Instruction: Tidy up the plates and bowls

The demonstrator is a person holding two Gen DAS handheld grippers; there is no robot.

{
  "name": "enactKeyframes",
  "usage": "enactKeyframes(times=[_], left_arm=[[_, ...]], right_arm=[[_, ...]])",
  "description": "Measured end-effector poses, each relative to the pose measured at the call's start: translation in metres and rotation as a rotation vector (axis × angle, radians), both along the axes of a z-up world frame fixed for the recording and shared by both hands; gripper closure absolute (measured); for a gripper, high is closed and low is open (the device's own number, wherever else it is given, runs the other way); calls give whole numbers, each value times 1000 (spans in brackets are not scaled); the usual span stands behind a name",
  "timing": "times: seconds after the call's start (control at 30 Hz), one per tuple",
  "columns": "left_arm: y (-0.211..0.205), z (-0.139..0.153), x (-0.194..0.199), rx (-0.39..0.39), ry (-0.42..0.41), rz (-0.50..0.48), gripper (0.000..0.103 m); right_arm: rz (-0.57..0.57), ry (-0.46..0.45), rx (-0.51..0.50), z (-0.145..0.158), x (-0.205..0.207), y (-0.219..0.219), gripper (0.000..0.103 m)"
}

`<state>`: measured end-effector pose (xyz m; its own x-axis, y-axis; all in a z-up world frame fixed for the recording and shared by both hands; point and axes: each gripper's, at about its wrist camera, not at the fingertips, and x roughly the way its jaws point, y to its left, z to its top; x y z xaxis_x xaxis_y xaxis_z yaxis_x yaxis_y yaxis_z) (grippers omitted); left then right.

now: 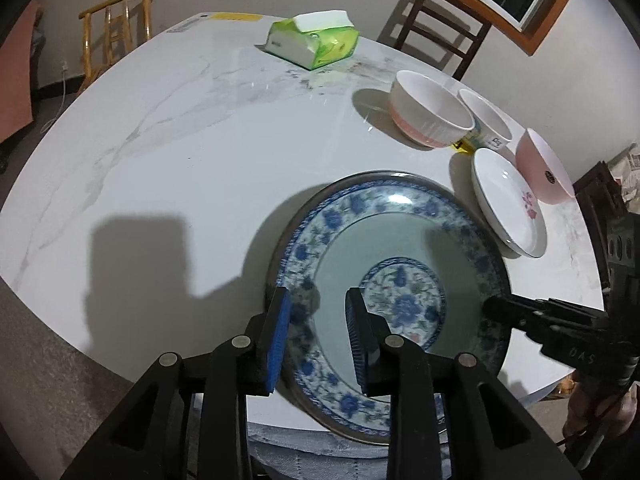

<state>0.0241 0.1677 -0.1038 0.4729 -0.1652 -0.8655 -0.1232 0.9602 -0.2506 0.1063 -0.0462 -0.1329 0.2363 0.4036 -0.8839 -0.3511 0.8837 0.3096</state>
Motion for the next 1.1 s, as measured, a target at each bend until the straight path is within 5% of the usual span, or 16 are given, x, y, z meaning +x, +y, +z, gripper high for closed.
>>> enactKeyframes(times=[0.2,0.3,0.67,1.1], left_arm=[[-3,2,-1,12,-5,17,72],[-4,6,-4,28,-21,32,61],[-22,16,-6,69,-65,27,53],[-66,29,-3,152,-135,51,43]], right_arm=[[25,-17,-35,1,-2,5,74],[28,-24,-47,2,-3,6,74],[34,-112,-150,10,-8,13,72],[-86,-358,-236,33,-19,-30,72]])
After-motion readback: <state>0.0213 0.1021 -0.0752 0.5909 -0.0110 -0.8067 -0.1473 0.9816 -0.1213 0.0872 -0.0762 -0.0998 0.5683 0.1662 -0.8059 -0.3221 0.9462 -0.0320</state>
